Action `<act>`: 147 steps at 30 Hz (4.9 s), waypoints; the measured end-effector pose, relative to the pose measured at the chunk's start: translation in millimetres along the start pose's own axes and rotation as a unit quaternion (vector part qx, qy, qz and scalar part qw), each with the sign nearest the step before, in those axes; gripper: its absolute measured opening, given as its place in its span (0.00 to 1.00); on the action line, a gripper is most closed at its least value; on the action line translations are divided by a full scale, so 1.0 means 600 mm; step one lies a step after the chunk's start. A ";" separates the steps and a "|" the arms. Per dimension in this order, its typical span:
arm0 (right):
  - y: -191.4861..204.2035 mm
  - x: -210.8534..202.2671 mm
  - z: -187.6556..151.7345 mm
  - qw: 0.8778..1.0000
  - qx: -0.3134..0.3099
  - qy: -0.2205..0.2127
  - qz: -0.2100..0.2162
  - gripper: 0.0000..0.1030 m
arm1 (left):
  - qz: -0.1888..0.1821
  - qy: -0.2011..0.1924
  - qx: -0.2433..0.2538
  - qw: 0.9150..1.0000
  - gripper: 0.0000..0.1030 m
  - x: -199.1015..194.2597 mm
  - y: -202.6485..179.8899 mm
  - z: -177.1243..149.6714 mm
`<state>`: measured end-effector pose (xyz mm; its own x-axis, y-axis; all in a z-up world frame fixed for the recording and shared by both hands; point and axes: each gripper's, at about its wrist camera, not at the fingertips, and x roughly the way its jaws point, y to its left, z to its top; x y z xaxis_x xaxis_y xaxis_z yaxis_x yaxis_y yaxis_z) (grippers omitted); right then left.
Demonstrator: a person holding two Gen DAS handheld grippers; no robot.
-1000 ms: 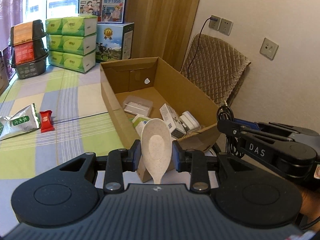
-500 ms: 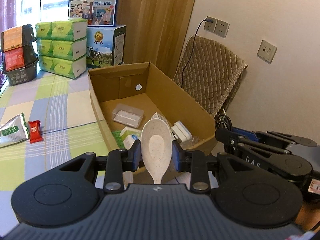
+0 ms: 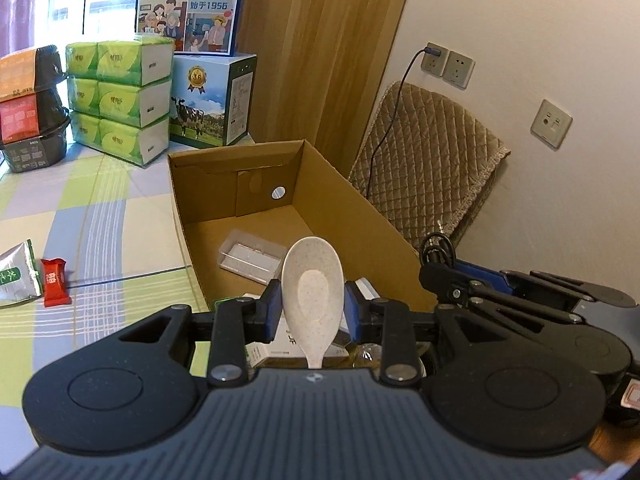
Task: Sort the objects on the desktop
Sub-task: 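Lower the spoon and cable into the cardboard box and open both tools, then withdraw both open tools back over the table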
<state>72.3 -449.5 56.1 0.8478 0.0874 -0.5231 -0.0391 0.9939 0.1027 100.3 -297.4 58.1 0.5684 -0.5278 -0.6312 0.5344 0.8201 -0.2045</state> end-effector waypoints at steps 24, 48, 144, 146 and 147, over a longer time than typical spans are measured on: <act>-0.015 0.094 0.052 1.000 -0.013 0.011 0.001 0.12 | -0.006 -0.021 -0.058 0.998 0.26 0.087 0.062 0.096; -0.005 0.114 0.055 0.999 0.009 0.019 0.029 0.12 | 0.024 -0.018 -0.084 0.996 0.32 0.063 0.118 0.056; 0.343 -0.016 -0.085 0.983 -0.084 0.076 0.141 0.98 | 0.208 0.000 -0.044 0.977 0.98 -0.284 0.395 -0.196; 0.347 -0.011 -0.085 0.983 -0.087 0.076 0.142 0.98 | 0.209 0.002 -0.045 0.977 0.98 -0.282 0.399 -0.197; 0.348 -0.008 -0.085 0.983 -0.087 0.077 0.141 0.98 | 0.210 0.003 -0.046 0.977 0.98 -0.281 0.401 -0.197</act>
<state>32.8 -238.9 37.0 0.7008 0.3576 -0.6173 -0.3630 0.9236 0.1229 58.9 14.8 26.7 0.7209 -0.1394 -0.6788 0.1967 0.9804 0.0075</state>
